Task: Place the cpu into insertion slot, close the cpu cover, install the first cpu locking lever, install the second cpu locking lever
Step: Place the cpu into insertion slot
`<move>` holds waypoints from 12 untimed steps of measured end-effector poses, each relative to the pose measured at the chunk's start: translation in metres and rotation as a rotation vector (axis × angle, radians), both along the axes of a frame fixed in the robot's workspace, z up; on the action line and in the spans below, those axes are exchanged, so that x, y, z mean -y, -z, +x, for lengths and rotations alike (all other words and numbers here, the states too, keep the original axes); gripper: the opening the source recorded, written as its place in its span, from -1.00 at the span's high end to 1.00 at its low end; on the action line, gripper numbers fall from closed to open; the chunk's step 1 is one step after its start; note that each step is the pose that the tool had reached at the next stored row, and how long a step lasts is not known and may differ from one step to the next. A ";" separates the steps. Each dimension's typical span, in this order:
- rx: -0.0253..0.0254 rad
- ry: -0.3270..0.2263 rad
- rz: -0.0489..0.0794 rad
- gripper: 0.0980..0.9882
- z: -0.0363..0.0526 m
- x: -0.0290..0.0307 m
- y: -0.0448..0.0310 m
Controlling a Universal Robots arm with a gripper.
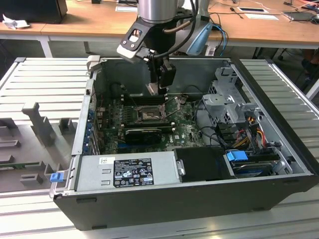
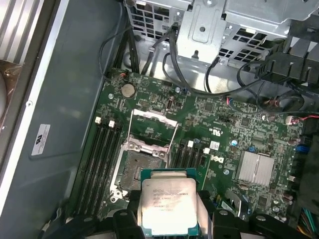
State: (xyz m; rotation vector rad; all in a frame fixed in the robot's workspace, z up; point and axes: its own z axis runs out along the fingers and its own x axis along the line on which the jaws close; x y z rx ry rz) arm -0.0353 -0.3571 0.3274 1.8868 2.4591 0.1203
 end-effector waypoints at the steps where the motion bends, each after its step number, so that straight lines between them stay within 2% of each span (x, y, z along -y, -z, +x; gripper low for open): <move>1: 0.0000 0.000 0.000 0.04 0.0000 0.0000 0.0011; 6: 0.0000 0.000 0.000 0.04 0.0000 0.0000 0.0059; 12: 0.0002 0.090 -0.002 0.04 0.0000 -0.0001 0.0219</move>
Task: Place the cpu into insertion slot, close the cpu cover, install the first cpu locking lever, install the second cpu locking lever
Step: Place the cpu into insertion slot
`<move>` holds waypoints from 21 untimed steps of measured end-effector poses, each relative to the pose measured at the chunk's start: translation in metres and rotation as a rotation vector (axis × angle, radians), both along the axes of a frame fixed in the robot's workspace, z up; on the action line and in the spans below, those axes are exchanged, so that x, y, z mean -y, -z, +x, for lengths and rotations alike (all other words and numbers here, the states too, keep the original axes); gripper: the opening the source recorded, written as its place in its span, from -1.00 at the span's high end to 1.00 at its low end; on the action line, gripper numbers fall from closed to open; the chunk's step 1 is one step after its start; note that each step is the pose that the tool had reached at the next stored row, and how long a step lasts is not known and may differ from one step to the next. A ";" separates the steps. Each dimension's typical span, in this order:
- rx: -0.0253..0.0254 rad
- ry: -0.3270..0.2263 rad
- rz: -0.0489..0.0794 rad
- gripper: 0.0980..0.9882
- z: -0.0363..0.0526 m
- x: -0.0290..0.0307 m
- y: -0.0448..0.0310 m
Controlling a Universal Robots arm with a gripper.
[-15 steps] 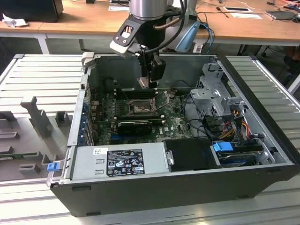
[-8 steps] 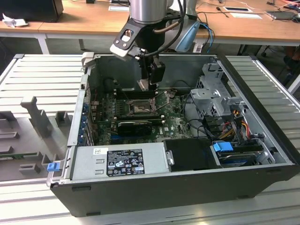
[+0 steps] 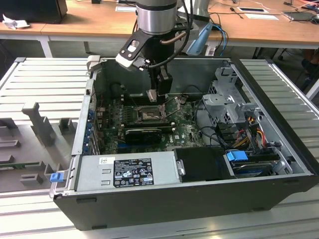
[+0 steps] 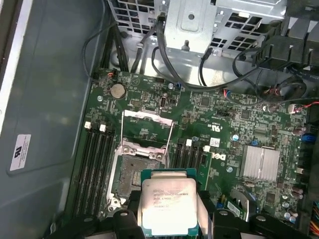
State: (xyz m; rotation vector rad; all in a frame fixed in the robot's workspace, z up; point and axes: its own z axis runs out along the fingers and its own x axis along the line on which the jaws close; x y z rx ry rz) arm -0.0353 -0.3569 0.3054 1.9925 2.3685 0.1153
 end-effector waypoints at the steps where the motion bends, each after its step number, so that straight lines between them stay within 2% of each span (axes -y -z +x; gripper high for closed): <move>1: 0.0000 0.004 0.000 0.04 0.0000 0.0000 0.0008; 5: -0.0001 0.021 -0.001 0.04 0.0000 -0.0003 0.0036; 13: -0.0001 0.114 -0.002 0.04 0.0000 -0.0003 0.0069; 21: -0.0001 0.115 -0.002 0.04 0.0000 -0.0003 0.0129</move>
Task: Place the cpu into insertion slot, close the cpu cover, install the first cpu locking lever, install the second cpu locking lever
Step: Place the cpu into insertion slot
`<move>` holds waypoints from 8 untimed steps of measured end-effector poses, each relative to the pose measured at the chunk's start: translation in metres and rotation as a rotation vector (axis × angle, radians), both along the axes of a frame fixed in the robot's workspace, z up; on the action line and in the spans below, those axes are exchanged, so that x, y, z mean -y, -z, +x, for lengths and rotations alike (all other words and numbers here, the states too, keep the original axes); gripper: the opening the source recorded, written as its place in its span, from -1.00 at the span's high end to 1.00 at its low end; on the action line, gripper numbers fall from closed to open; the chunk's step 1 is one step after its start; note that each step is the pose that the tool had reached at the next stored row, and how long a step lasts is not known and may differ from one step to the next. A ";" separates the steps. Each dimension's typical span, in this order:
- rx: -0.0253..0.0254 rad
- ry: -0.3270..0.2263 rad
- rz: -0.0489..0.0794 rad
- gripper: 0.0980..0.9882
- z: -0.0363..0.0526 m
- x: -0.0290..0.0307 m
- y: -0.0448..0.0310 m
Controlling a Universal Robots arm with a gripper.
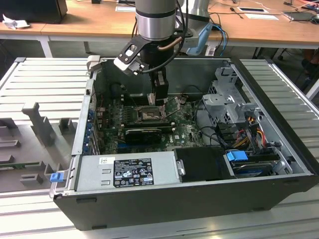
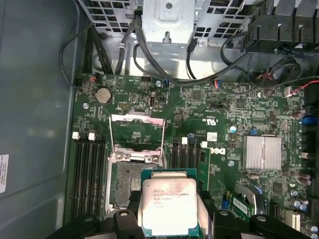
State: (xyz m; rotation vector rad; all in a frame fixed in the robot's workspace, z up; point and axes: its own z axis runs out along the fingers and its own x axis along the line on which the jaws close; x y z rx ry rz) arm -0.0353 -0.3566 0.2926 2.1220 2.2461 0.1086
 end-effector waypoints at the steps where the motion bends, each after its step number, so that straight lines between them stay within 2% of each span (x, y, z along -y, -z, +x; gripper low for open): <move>1: 0.0000 0.000 0.000 0.04 0.0000 0.0000 0.0010; 8: 0.0000 0.000 -0.003 0.04 0.0000 -0.0003 0.0064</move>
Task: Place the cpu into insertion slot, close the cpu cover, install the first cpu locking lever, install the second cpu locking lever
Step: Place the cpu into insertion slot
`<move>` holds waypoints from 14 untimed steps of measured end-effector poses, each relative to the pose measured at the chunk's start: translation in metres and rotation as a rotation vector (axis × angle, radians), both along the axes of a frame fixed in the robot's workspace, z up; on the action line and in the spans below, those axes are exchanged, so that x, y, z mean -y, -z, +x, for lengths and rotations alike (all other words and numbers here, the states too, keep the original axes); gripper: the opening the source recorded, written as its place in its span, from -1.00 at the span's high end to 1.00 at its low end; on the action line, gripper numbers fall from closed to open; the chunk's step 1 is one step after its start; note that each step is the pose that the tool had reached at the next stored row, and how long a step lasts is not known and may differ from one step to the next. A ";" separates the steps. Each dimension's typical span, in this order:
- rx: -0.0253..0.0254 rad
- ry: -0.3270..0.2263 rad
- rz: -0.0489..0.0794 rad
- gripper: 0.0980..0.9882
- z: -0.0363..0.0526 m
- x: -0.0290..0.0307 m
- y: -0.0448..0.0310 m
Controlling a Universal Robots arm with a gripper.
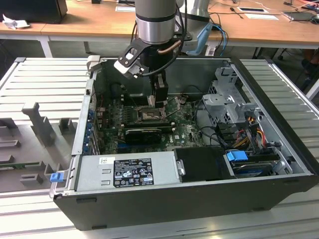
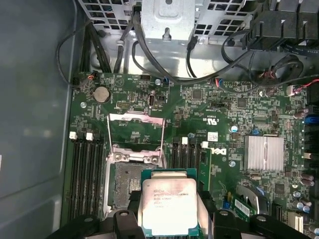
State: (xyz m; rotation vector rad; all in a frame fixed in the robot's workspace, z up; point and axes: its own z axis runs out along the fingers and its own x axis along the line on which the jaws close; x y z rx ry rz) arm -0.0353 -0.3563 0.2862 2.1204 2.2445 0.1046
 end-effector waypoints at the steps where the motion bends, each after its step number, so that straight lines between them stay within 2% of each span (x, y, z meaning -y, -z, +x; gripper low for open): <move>1: 0.0000 0.000 0.000 0.04 0.0000 -0.0001 0.0008; 14: 0.0000 0.010 -0.001 0.04 -0.0001 -0.0006 0.0127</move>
